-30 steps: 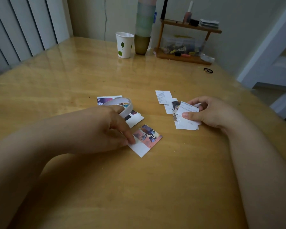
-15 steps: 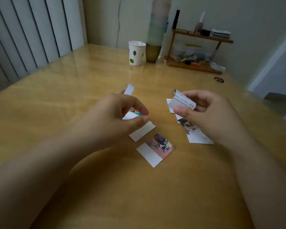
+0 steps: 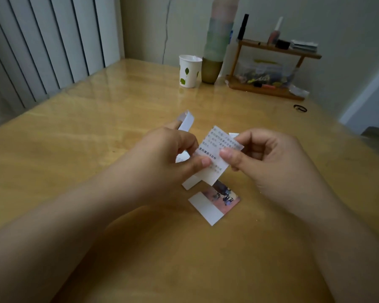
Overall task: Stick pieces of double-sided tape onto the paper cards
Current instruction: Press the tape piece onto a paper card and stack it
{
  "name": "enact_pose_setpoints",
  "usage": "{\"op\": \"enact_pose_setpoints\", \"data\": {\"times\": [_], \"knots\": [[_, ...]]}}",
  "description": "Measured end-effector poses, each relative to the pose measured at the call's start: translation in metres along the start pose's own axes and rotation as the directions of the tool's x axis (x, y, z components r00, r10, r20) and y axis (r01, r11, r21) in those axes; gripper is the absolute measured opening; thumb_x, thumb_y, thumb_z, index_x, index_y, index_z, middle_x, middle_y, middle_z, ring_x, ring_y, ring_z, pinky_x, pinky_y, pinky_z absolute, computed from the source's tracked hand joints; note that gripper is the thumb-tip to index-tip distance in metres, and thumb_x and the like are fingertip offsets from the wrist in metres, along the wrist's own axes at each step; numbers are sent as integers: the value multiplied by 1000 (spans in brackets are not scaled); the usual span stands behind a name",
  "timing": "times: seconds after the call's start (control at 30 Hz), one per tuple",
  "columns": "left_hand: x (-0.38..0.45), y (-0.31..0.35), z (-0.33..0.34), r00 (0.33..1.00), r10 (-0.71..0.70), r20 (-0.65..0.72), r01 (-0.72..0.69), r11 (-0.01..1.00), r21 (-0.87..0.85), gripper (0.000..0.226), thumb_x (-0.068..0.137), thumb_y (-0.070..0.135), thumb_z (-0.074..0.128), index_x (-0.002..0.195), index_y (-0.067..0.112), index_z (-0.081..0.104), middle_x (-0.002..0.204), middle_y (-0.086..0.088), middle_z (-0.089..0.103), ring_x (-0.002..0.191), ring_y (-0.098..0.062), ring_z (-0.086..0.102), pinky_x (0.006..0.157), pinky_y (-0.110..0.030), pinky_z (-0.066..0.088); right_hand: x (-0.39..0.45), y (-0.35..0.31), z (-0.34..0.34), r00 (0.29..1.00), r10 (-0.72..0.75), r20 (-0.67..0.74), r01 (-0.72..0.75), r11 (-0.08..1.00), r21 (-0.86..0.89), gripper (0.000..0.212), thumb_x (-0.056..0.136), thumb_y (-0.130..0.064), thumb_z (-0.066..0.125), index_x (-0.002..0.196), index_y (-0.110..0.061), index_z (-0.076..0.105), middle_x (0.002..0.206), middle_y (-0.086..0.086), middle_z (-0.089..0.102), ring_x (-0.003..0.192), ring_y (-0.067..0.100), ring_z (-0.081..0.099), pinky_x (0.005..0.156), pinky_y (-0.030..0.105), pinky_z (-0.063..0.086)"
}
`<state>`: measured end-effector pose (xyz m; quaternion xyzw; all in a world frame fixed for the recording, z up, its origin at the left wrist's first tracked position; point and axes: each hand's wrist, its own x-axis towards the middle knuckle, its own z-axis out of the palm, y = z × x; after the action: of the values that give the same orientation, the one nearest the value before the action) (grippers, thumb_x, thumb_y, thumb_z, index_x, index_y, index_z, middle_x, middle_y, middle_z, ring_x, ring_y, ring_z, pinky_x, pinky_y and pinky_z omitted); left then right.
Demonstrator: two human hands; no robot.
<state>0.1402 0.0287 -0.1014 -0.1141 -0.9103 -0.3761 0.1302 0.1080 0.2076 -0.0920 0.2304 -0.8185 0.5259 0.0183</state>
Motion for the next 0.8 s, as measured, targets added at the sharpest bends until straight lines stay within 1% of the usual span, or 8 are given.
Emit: {"op": "enact_pose_setpoints", "data": {"times": [0.03, 0.07, 0.1, 0.17, 0.23, 0.37, 0.57, 0.8], "knots": [[0, 0, 0, 1000, -10, 15, 10, 1000, 28, 29, 83, 34, 63, 58, 27, 50, 68, 10, 37, 87, 32, 36, 50, -10, 31, 0, -1, -1, 1000, 17, 13, -17, 1000, -25, 6, 78, -21, 72, 74, -20, 68, 70, -4, 71, 59, 5, 62, 61, 23, 53], [0, 0, -1, 999, -33, 24, 32, 998, 53, 27, 82, 35, 63, 60, 28, 52, 67, 10, 37, 54, 12, 33, 50, -8, 31, 0, -1, -3, 998, 47, 40, -46, 998, -39, 8, 80, -20, 71, 73, -16, 68, 65, -3, 70, 55, 3, 59, 55, 19, 50], [1, -1, -1, 998, -60, 29, 58, 996, 72, 24, 81, 37, 65, 63, 28, 54, 66, 10, 37, 80, 18, -2, 51, -6, 32, 1, -2, -6, 993, 94, 71, -90, 995, -50, 9, 81, -18, 70, 74, -13, 67, 63, -2, 69, 52, 3, 58, 51, 15, 47], [1, -3, -4, 992, -116, 46, 110, 987, 113, 20, 75, 42, 71, 69, 28, 58, 67, 12, 38, 93, 33, 24, 52, -6, 32, 3, -1, -14, 967, 225, 123, -220, 974, -56, 9, 83, -15, 67, 77, -9, 68, 61, 0, 69, 50, 3, 58, 48, 13, 46], [1, -5, -6, 985, -154, 72, 136, 969, 205, 21, 71, 44, 74, 71, 31, 57, 72, 13, 37, 71, 21, 42, 50, -12, 31, 3, 2, -19, 916, 362, 170, -364, 931, -26, 7, 84, -12, 66, 80, -6, 67, 62, 4, 69, 50, 6, 58, 49, 13, 47], [1, -4, -8, 977, -191, 96, 151, 934, 323, 20, 73, 38, 75, 67, 32, 57, 86, 6, 42, 59, -3, 39, 47, -18, 24, 0, 2, -18, 868, 442, 226, -427, 897, -112, 13, 82, -17, 69, 70, -11, 68, 69, 1, 72, 56, 3, 60, 57, 12, 49], [2, -4, -6, 967, -207, 151, 135, 912, 388, 16, 75, 39, 73, 70, 33, 60, 80, 13, 39, 67, -3, 41, 51, -22, 29, -4, -2, -9, 861, 485, 157, -399, 833, -384, 22, 79, -36, 71, 62, -21, 70, 60, -11, 66, 49, -2, 51, 56, 21, 38], [0, -6, -5, 961, -205, 184, 112, 901, 419, 10, 77, 37, 71, 73, 33, 63, 81, 14, 41, 68, -2, 42, 52, -18, 31, -5, -3, -2, 882, 461, 95, -372, 806, -461, 25, 78, -40, 71, 64, -20, 68, 53, -10, 57, 45, 4, 45, 51, 23, 35]]}}
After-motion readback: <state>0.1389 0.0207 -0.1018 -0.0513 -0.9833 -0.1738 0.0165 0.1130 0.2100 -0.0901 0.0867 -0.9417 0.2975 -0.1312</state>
